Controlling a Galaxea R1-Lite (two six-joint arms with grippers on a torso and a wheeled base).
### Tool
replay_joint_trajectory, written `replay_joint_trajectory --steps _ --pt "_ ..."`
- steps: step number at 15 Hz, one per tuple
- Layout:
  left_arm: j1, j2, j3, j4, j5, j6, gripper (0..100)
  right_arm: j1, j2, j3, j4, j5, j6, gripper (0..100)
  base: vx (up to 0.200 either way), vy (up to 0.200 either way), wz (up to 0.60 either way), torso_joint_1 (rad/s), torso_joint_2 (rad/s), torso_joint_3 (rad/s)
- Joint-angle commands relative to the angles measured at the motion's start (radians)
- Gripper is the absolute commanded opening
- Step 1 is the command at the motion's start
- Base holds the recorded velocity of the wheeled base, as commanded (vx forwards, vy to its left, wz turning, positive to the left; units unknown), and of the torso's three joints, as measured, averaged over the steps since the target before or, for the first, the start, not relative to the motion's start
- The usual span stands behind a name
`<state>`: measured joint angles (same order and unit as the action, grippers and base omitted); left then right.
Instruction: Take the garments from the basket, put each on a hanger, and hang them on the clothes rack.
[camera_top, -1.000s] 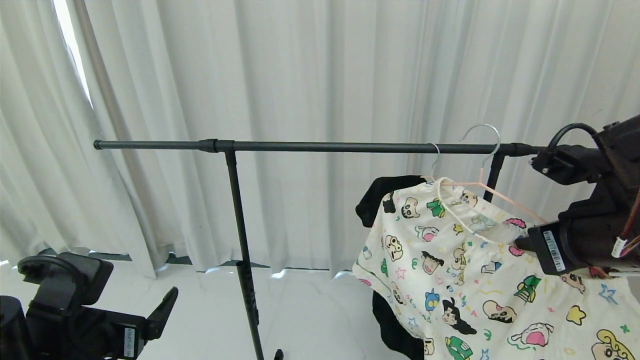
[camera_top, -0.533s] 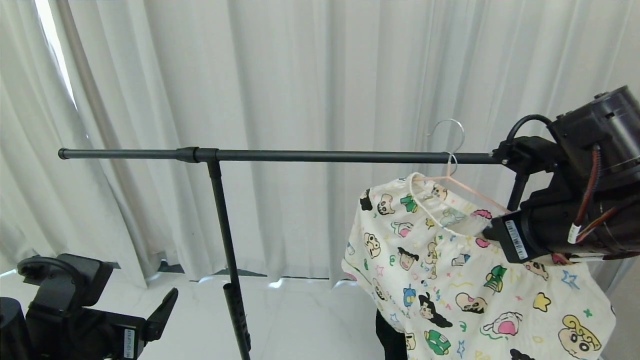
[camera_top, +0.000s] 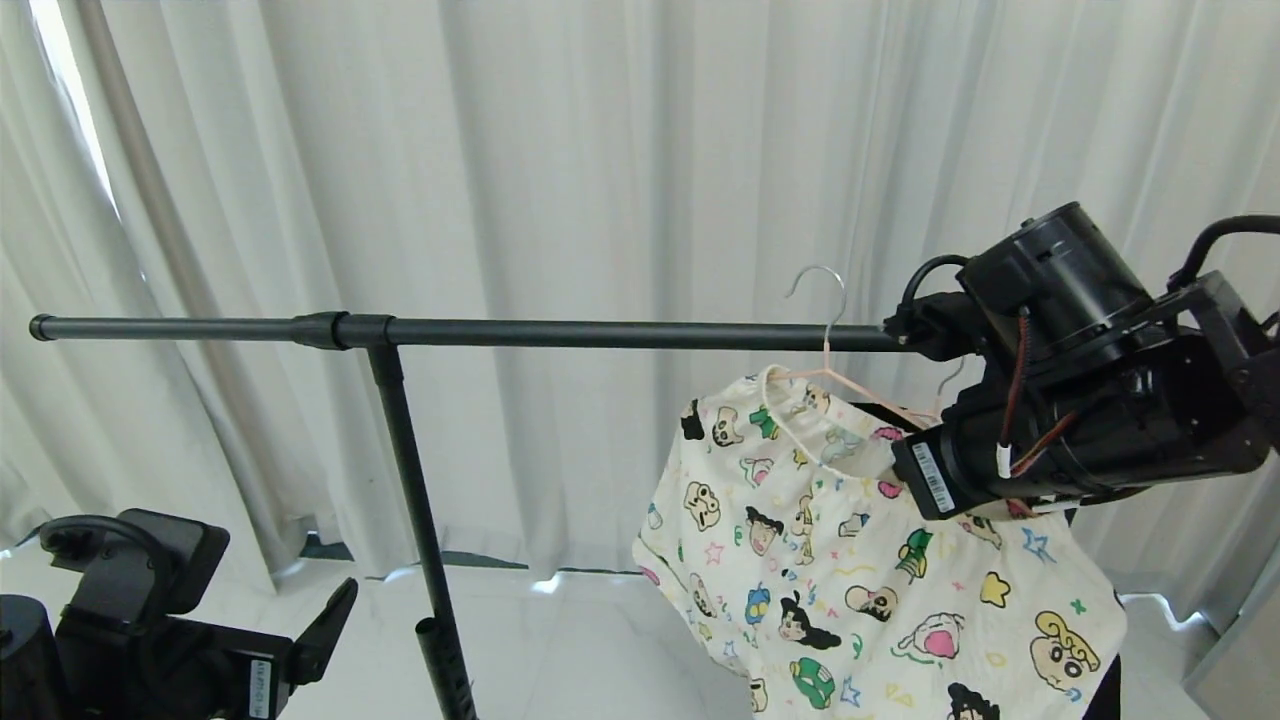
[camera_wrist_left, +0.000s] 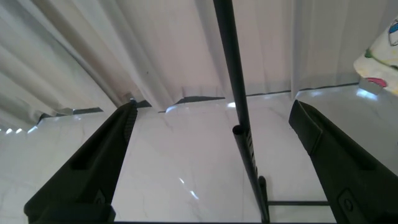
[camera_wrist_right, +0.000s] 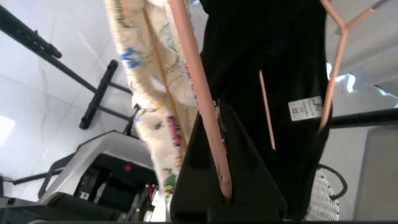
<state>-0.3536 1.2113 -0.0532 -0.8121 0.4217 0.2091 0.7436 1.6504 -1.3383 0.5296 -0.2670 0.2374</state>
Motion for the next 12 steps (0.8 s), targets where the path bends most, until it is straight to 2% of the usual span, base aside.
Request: replay_joint_trajectory --steps 1,12 --pt "-0.001 0.002 0.01 -0.001 0.0 -0.001 100 -0.001 0.068 -0.038 0.001 -0.001 0.002 0 0.0 0.0 0.0 0.0 0.0 0.0" --pt "-0.001 -0.001 0.015 -0.001 0.0 -0.005 100 -0.043 0.19 -0.114 0.001 -0.004 0.014 0 0.0 0.0 0.0 0.0 0.0 0.0"
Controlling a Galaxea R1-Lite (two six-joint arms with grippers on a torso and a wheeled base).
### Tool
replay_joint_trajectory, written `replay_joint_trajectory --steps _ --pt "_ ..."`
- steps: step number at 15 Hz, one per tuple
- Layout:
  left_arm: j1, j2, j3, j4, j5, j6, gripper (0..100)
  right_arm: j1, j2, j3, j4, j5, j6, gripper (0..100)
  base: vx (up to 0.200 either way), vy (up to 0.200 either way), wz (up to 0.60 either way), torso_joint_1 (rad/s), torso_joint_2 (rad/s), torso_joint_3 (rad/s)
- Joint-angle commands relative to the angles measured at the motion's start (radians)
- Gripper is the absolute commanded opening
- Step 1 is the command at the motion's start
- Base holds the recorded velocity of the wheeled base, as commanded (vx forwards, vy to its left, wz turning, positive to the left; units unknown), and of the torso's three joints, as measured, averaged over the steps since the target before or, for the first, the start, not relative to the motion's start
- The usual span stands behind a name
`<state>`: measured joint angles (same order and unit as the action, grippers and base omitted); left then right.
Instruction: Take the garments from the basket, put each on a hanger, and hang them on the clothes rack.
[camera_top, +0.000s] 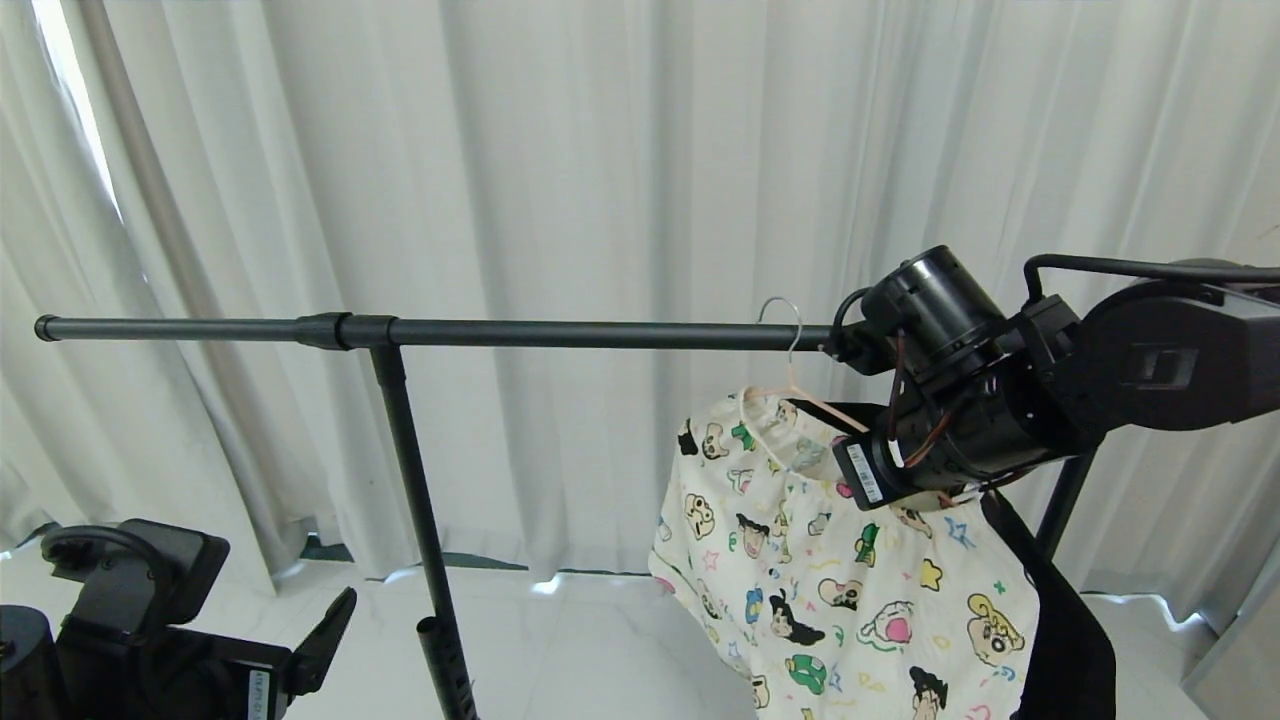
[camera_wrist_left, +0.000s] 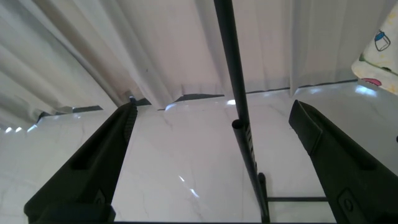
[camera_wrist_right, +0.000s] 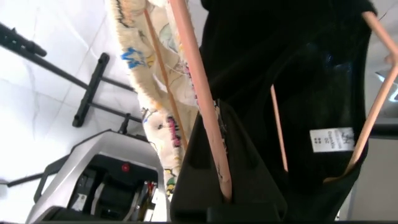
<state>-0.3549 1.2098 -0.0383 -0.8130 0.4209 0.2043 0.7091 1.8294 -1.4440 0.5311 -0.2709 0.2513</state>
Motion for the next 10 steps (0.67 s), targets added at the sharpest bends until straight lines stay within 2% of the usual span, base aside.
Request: replay_joint_trajectory --steps 1,10 --pt "0.001 0.001 0.0 0.0 0.001 0.0 100 -0.014 0.013 -0.012 0.0 -0.001 0.0 0 0.0 0.0 0.0 0.0 0.0 0.0" --pt "-0.022 0.001 0.0 0.0 -0.001 0.003 100 -0.014 0.008 -0.007 0.007 -0.001 0.036 0 0.0 0.0 0.0 0.0 0.0 0.0"
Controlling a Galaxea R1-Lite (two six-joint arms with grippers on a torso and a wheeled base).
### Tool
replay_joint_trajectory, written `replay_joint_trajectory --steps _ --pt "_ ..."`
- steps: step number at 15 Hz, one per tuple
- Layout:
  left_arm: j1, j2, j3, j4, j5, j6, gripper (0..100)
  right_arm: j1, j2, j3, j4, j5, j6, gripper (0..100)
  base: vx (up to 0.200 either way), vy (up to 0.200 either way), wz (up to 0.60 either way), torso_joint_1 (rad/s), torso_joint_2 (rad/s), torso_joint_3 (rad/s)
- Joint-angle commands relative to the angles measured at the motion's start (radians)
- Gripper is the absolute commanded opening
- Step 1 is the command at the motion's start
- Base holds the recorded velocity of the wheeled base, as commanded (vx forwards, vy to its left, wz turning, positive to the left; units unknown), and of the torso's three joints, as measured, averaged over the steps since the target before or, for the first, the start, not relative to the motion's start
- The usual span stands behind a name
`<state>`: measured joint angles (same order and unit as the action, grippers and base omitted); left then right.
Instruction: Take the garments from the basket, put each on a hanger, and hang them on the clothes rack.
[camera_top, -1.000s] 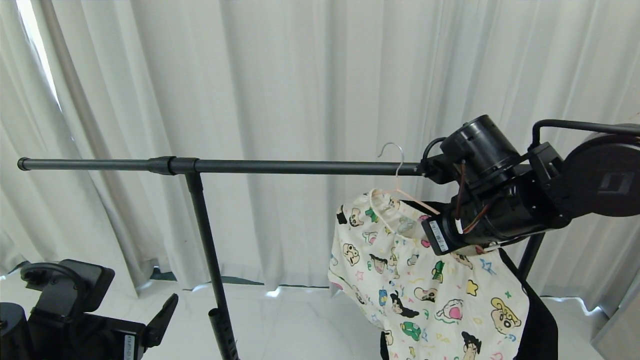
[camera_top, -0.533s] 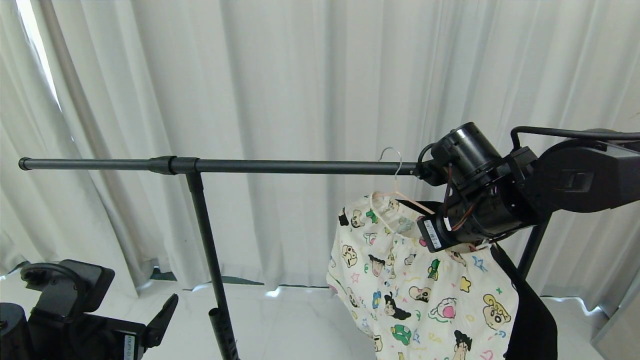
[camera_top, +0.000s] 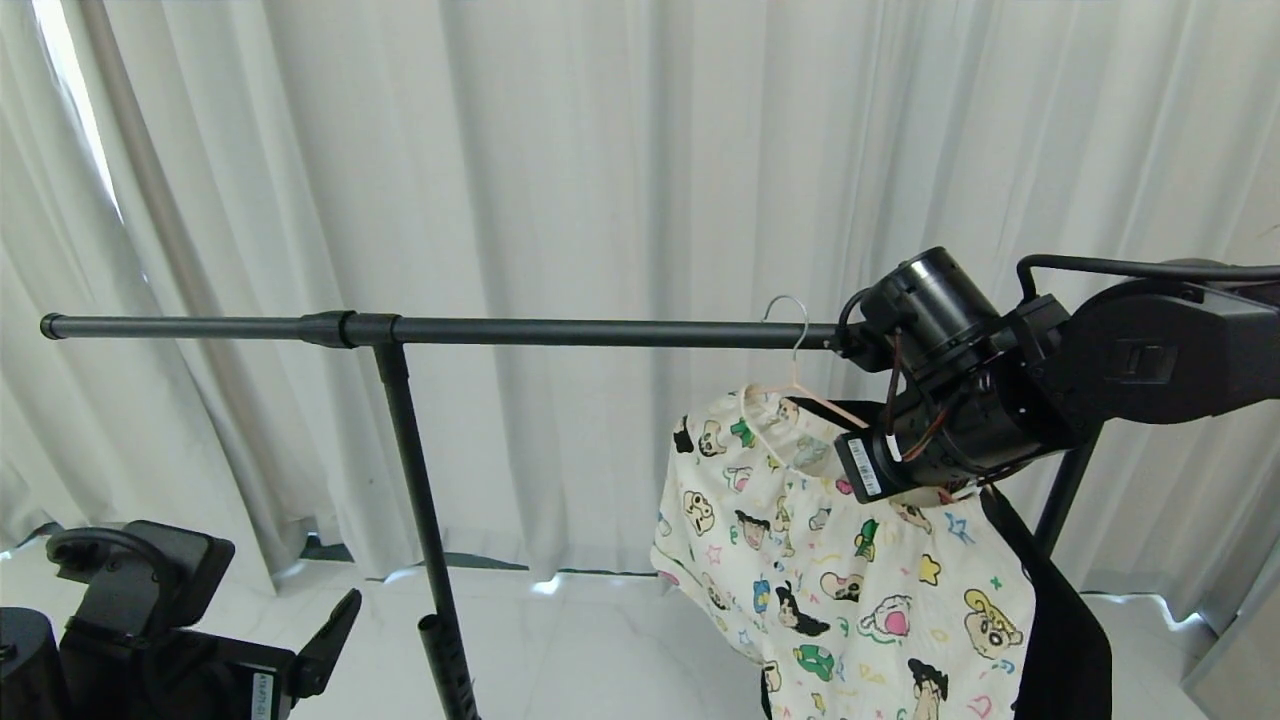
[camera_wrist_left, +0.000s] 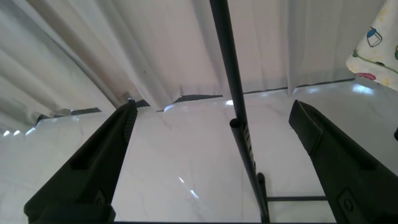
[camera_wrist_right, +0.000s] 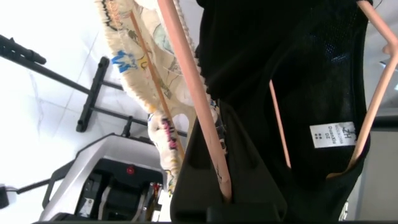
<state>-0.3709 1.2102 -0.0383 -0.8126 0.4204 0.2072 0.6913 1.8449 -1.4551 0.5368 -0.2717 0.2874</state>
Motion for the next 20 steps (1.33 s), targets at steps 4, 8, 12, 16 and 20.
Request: replay_joint_trajectory --steps 4,8,12,16,20 --pt "-0.011 -0.003 -0.002 0.0 0.0 0.0 100 0.02 -0.012 0.005 0.012 0.0 -0.001 0 0.0 0.0 0.0 0.0 0.0 0.0" --pt "-0.011 -0.003 -0.002 0.0 0.001 0.0 100 0.02 -0.013 0.001 0.011 0.0 0.001 100 0.0 0.0 0.0 0.0 0.0 0.0" --pt "-0.01 -0.006 0.001 0.0 0.001 -0.002 100 0.037 -0.078 0.005 0.014 0.003 0.045 100 0.0 0.0 0.0 0.0 0.0 0.0" --pt "0.009 -0.011 0.014 -0.002 0.009 -0.003 100 0.062 -0.25 0.015 0.106 0.006 0.114 100 0.0 0.0 0.0 0.0 0.0 0.0" --pt "0.125 -0.021 0.012 0.0 0.009 -0.003 100 0.037 -0.474 0.022 0.416 -0.063 0.093 100 0.0 0.0 0.0 0.0 0.0 0.0"
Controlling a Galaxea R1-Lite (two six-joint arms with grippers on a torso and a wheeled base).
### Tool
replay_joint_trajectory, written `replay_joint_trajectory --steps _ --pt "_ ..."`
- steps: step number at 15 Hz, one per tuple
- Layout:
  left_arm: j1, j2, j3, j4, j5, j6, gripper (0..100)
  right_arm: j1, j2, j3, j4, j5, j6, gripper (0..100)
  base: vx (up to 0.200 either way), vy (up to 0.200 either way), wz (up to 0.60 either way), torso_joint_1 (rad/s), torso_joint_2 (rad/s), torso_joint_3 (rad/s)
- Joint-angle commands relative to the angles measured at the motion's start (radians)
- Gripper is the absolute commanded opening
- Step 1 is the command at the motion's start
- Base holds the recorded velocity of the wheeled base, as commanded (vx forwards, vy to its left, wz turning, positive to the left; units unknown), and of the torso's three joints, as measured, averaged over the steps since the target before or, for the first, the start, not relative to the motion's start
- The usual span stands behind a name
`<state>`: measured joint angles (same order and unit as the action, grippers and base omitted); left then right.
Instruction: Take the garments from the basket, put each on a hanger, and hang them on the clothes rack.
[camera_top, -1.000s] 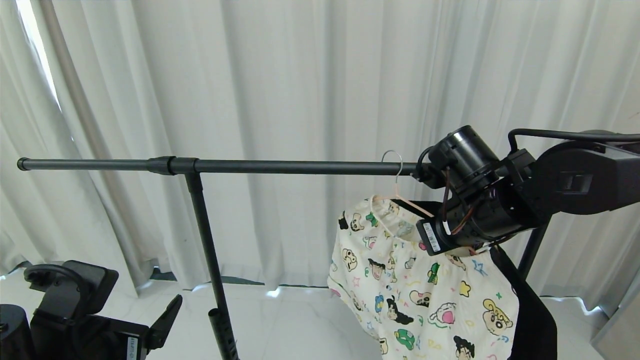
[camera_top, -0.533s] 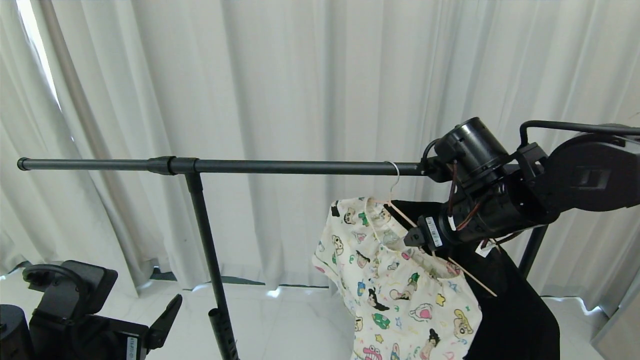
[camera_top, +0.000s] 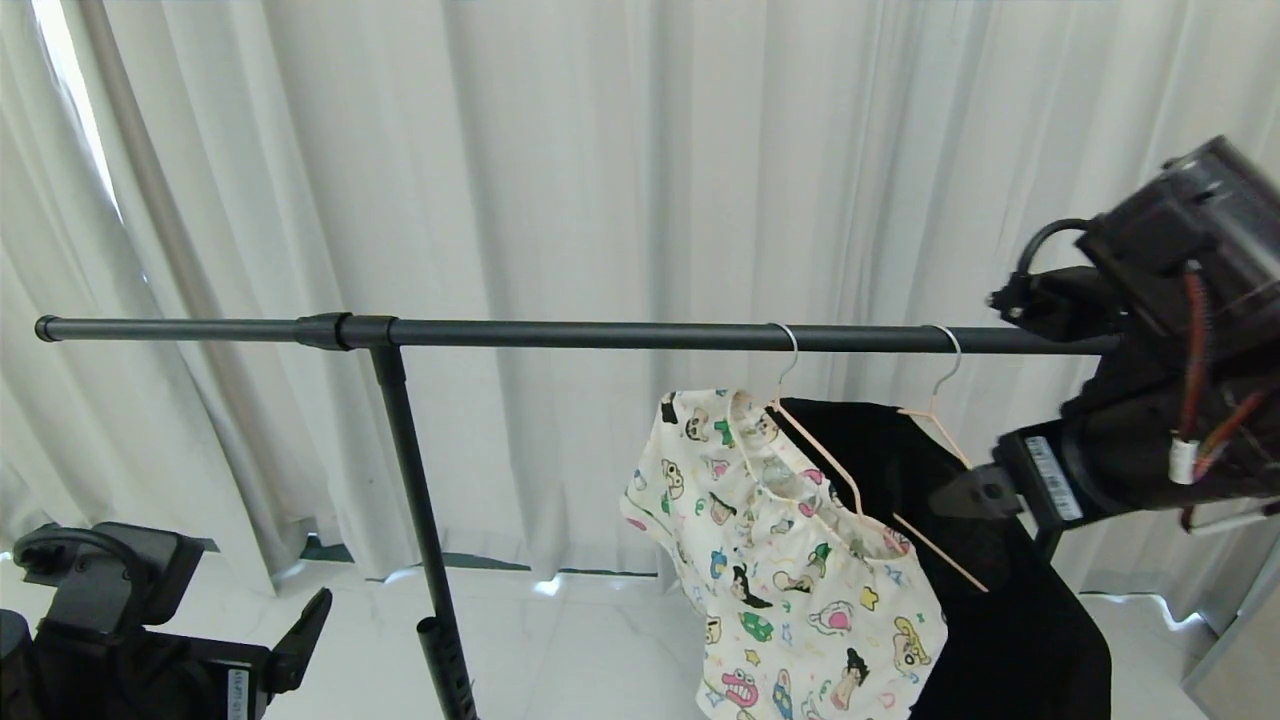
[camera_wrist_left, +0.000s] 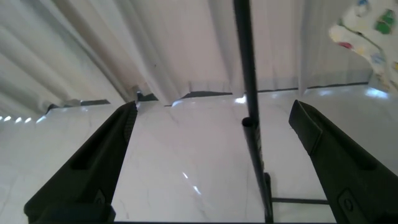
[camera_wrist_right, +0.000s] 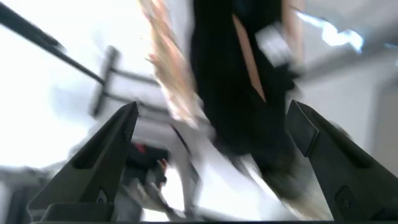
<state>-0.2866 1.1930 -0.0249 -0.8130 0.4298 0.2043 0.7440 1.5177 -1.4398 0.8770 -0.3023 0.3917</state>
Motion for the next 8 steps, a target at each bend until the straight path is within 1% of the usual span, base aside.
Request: replay_joint_trajectory --steps 1,4,5,6,8 --pt "0.058 -0.004 -0.001 0.0 -0.002 0.0 100 -0.035 -0.192 0.022 0.1 -0.063 -0.037 100 0.0 0.0 0.0 0.0 0.0 0.0" --pt "0.073 -0.004 -0.001 0.0 -0.002 -0.002 100 -0.134 -0.31 0.105 0.096 -0.172 -0.211 100 0.0 0.0 0.0 0.0 0.0 0.0" --pt "0.075 -0.004 -0.003 0.0 -0.002 -0.002 100 -0.161 -0.344 0.124 0.088 -0.173 -0.249 100 -0.2 0.0 0.0 0.002 0.01 0.002" --pt "0.073 -0.004 -0.003 0.0 -0.002 0.0 100 -0.181 -0.372 0.147 0.074 -0.175 -0.269 100 -0.2 0.0 0.0 0.012 0.0 -0.002" --pt "0.075 -0.012 -0.006 -0.002 -0.002 0.0 100 -0.199 -0.415 0.202 0.033 -0.179 -0.283 100 -0.2 0.0 0.0 0.01 0.0 0.005"
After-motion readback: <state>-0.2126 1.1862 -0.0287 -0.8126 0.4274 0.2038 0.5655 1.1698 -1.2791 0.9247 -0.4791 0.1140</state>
